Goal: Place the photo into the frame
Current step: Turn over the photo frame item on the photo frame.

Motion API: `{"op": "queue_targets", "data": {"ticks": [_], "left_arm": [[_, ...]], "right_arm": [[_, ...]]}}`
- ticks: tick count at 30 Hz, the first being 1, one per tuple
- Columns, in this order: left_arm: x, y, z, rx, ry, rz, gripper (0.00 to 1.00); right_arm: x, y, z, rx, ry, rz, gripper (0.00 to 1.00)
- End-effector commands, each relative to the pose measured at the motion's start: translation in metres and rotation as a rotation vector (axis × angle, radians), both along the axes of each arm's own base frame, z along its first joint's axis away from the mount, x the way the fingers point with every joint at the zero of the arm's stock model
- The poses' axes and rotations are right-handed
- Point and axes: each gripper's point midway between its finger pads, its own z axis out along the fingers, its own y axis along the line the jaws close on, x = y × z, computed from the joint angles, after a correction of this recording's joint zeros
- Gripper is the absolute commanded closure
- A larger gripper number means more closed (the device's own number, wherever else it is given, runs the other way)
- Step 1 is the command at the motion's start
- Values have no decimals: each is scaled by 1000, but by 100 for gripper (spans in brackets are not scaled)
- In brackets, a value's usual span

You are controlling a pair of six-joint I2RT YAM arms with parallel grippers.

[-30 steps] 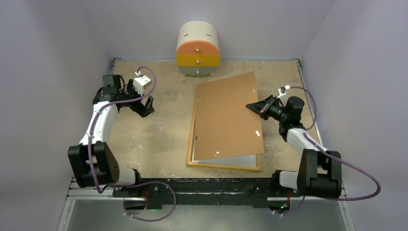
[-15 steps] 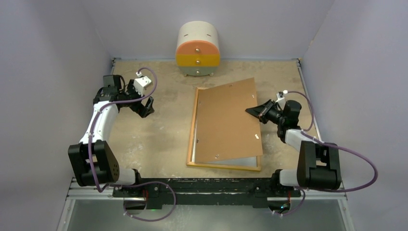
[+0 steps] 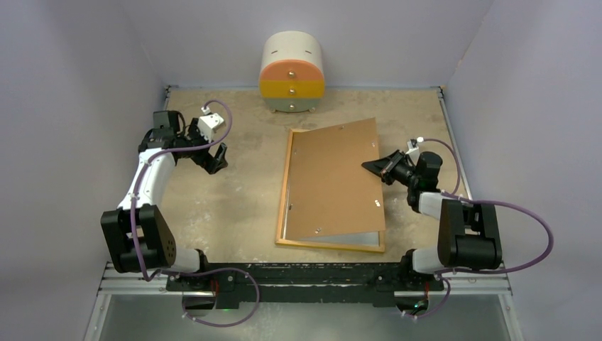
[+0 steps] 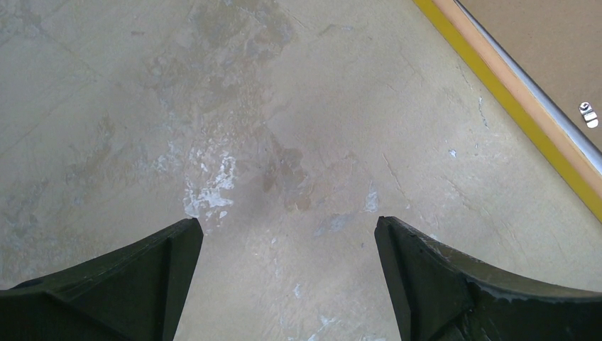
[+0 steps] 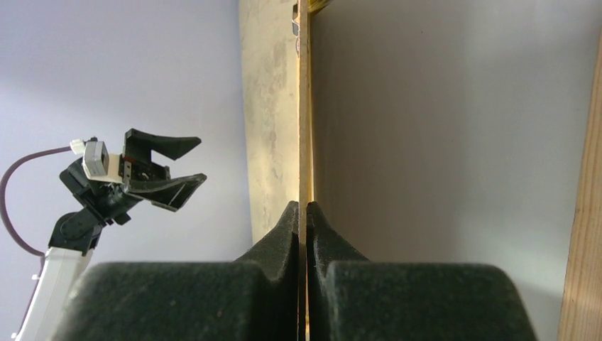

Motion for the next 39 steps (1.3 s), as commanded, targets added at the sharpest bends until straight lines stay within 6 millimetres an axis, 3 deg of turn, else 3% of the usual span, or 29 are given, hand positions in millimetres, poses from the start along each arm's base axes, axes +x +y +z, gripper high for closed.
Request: {"op": "queue_targets", "data": {"ticks": [1, 15, 39], "left_arm": [[-2, -3, -6, 5, 1, -33, 0], [-4, -4, -5, 2, 3, -43, 0], [-6, -6, -2, 0, -2, -55, 0]], "right_arm": [[6, -1, 17, 27, -71, 0, 100], [5, 0, 1, 63, -38, -6, 100], [-6, -1, -9, 44, -31, -17, 100]]}}
